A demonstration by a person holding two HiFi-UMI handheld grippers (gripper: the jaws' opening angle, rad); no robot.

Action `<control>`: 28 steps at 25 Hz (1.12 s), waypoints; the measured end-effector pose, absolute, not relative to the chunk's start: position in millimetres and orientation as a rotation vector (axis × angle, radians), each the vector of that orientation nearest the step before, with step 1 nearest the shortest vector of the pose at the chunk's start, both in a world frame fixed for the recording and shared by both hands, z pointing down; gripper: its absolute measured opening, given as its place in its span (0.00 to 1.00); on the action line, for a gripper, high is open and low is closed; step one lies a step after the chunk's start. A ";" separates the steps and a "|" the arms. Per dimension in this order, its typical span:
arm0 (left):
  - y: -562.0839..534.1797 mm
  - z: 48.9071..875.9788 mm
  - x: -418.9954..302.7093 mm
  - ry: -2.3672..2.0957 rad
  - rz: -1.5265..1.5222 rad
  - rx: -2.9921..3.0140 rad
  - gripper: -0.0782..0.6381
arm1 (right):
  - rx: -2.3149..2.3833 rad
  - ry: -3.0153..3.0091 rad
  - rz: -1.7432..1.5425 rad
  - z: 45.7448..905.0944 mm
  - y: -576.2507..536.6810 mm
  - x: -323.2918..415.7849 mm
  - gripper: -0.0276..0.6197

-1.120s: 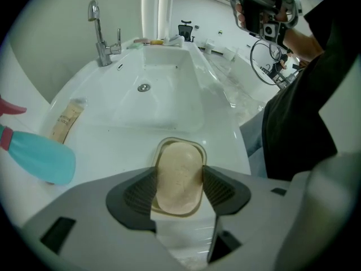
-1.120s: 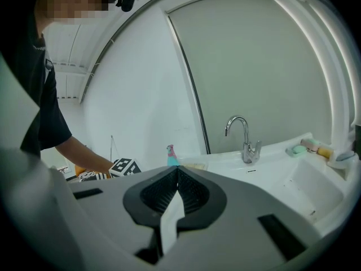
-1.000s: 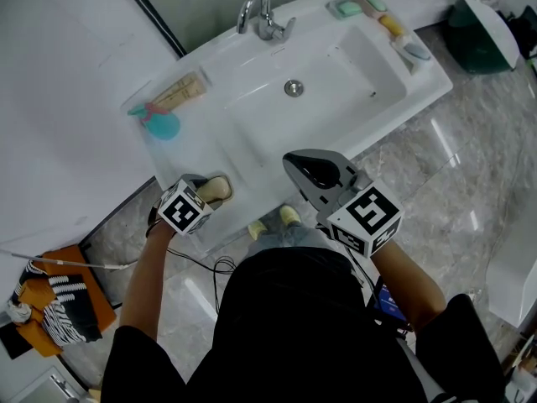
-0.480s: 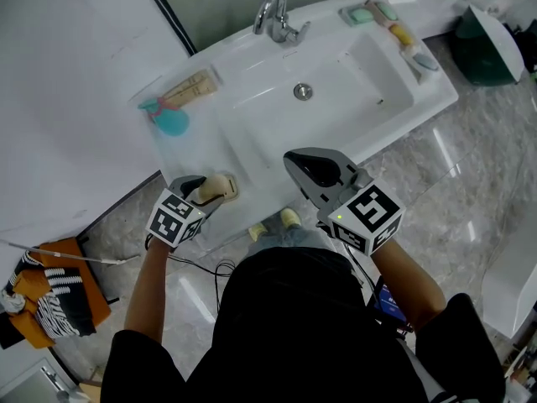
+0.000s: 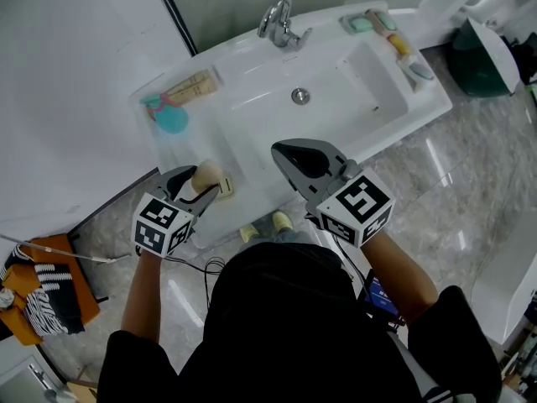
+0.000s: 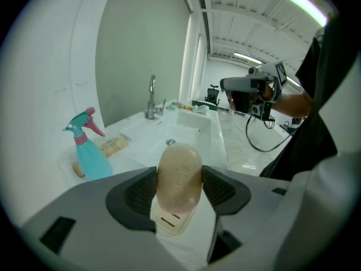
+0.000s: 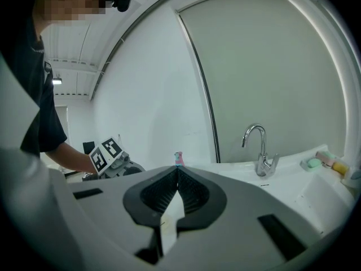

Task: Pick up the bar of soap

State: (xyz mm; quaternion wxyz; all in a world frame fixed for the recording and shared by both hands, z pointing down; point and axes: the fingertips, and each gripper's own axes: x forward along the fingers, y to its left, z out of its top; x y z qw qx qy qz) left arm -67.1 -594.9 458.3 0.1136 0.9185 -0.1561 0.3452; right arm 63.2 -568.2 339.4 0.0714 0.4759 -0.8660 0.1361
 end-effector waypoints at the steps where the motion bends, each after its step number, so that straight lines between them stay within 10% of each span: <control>1: -595.0 451.2 -66.4 -0.471 0.982 2.699 0.48 | 1.430 -2.605 0.401 336.7 -569.2 62.7 0.05; 28: -582.9 364.1 -57.2 -0.630 0.633 2.811 0.48 | 1.425 -2.614 0.330 317.2 -569.3 64.4 0.05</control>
